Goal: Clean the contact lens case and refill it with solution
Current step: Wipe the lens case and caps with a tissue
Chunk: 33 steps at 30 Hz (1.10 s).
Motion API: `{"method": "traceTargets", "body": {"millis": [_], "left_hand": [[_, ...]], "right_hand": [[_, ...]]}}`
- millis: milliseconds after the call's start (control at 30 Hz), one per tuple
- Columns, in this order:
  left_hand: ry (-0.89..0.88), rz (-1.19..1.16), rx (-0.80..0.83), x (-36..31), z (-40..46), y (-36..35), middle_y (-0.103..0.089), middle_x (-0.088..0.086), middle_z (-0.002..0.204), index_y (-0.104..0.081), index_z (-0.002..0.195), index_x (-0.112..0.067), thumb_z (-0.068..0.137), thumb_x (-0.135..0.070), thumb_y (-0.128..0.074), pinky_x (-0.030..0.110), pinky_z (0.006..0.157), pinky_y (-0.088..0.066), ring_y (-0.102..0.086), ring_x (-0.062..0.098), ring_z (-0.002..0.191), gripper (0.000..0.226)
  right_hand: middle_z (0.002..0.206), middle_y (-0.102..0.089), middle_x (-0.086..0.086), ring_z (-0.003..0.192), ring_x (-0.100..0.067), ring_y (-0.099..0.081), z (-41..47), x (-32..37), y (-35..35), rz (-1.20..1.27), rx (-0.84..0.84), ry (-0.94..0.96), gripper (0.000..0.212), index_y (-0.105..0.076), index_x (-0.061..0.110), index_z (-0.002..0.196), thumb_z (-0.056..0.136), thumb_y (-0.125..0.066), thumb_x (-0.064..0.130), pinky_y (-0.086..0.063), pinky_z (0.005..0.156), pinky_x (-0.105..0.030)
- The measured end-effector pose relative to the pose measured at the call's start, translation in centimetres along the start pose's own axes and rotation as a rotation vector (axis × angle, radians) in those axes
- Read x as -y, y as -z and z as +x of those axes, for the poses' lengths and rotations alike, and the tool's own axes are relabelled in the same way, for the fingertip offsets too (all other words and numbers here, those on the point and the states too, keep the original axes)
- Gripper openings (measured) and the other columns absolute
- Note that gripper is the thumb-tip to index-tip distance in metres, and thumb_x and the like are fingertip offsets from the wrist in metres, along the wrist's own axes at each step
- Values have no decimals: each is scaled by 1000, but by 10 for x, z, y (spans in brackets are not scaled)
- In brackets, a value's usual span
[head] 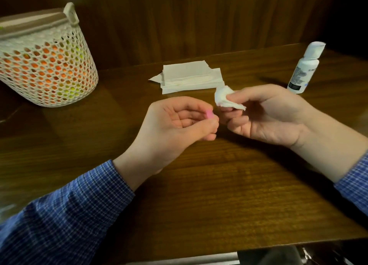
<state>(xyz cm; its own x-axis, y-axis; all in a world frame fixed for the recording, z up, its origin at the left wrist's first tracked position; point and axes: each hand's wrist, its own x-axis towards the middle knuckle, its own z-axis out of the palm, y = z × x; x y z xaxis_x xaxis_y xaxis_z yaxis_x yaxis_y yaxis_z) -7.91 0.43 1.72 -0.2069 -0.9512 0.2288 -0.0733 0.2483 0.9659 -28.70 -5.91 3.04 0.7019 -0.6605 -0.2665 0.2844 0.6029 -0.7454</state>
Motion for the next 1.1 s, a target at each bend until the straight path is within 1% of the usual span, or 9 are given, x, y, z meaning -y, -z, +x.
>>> {"method": "traceTargets", "body": {"millis": [100,333,467,567,733,867,933,1000,1100], "left_hand": [[26,26,27,5,1,-8,-80,8,99,-70,103,-7,82,4,-79,34,73,-65,-79,25,86,26],[-91,479,162,19,-11,-41,-74,-12,111,-69,127,-23,90,-15,-76,20,81,-61,-72,-1,100,38],[-90,554,156,18,-10,-43,-68,-18,120,-69,129,-29,91,-20,-75,13,85,-57,-67,-4,106,40],[-122,663,156,18,-12,-40,-66,-17,108,-71,127,-29,91,-22,-75,12,84,-53,-63,2,101,37],[-159,734,105,19,-16,-36,-68,-14,89,-76,117,-21,88,-18,-78,16,68,-52,-62,10,82,29],[-181,831,77,16,-18,-34,-59,-21,83,-78,112,-23,89,-24,-76,13,66,-51,-61,2,78,24],[-157,844,66,16,-18,-32,-60,-18,84,-79,110,-24,90,-29,-75,20,72,-56,-63,5,80,21],[-125,852,67,16,-18,-31,-58,-17,84,-78,112,-26,90,-35,-74,28,80,-58,-62,6,80,24],[-124,884,69,9,-18,-26,-55,-20,85,-72,123,-29,85,-49,-73,15,67,-53,-58,-2,76,43]], "right_hand": [[72,-60,-9,57,-10,-50,6,0,5,13,-163,33,37,-55,5,112,77,-67,-1,-47,48,-18],[74,-55,-9,57,-12,-47,2,12,14,103,-359,183,15,-61,1,101,87,-66,1,-44,49,-19],[81,-54,-9,56,-11,-48,2,10,14,68,-411,198,23,-61,1,111,89,-66,3,-44,51,-19],[84,-53,-9,56,-10,-48,2,11,14,65,-406,208,24,-61,2,113,90,-66,3,-44,50,-19],[87,-51,-8,57,-9,-47,2,12,16,51,-389,227,22,-60,1,110,90,-67,3,-44,49,-19],[91,-49,-8,59,-9,-47,4,11,16,15,-396,220,29,-59,1,117,89,-68,4,-43,50,-18],[93,-48,-8,58,-8,-48,4,10,16,-38,-406,215,32,-59,2,120,89,-68,5,-43,51,-19],[93,-48,-7,58,-8,-49,6,9,16,-90,-420,207,34,-60,4,122,89,-69,6,-43,51,-19],[90,-50,-6,59,-8,-48,8,7,16,-122,-448,189,37,-60,6,124,89,-71,7,-43,51,-20]]}}
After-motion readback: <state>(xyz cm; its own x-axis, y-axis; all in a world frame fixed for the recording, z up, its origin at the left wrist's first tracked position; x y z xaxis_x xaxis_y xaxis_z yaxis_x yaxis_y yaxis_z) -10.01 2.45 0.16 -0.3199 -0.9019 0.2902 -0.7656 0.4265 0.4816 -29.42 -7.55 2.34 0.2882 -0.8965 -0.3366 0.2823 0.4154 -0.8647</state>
